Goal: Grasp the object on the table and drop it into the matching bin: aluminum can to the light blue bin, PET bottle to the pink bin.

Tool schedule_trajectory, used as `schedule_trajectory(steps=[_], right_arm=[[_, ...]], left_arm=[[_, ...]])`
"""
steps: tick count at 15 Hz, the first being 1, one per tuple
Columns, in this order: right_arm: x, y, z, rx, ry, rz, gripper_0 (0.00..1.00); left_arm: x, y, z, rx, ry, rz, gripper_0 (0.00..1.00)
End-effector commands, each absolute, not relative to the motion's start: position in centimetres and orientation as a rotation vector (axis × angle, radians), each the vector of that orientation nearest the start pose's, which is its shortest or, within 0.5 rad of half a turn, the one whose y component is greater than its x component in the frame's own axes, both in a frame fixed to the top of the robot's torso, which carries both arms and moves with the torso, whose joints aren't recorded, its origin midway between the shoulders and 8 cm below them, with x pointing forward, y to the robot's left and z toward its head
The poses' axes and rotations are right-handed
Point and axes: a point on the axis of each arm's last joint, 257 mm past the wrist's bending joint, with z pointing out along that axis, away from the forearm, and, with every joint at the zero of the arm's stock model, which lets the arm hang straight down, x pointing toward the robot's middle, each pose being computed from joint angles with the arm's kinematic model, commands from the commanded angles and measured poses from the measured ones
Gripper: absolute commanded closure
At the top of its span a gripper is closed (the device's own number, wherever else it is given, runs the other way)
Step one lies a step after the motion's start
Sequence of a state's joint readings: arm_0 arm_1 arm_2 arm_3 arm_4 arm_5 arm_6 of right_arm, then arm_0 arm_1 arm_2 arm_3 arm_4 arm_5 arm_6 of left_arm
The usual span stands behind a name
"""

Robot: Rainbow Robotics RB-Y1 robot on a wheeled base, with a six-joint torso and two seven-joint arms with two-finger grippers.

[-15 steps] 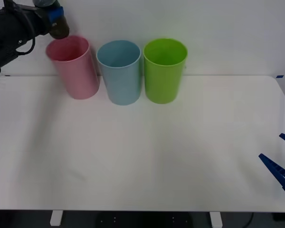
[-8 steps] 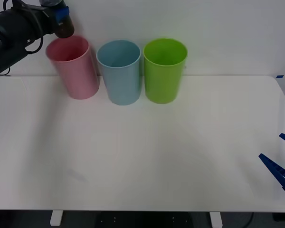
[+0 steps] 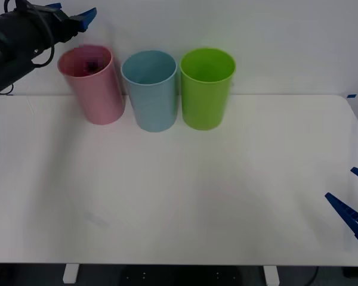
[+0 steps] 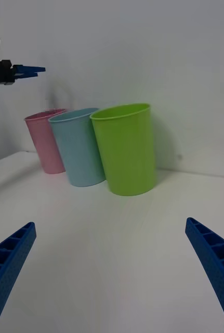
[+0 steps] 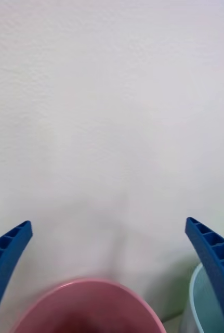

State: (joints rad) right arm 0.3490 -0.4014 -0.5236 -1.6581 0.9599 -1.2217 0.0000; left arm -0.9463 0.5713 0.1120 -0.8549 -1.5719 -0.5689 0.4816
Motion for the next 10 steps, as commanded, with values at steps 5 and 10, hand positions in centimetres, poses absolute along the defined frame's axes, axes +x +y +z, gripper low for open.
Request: schedule_trajectory(steps=[5, 10], right_arm=[[34.2, -33.0, -16.9, -0.465, 1.441, 0.567, 0.0], [34.2, -33.0, -16.9, -0.465, 1.441, 0.567, 0.0]], left_arm=[[70.4, 27.9, 3.5, 0.281, 1.46, -0.426, 0.0], [67.1, 28.6, 1.9, 0.257, 1.414, -0.523, 0.0]])
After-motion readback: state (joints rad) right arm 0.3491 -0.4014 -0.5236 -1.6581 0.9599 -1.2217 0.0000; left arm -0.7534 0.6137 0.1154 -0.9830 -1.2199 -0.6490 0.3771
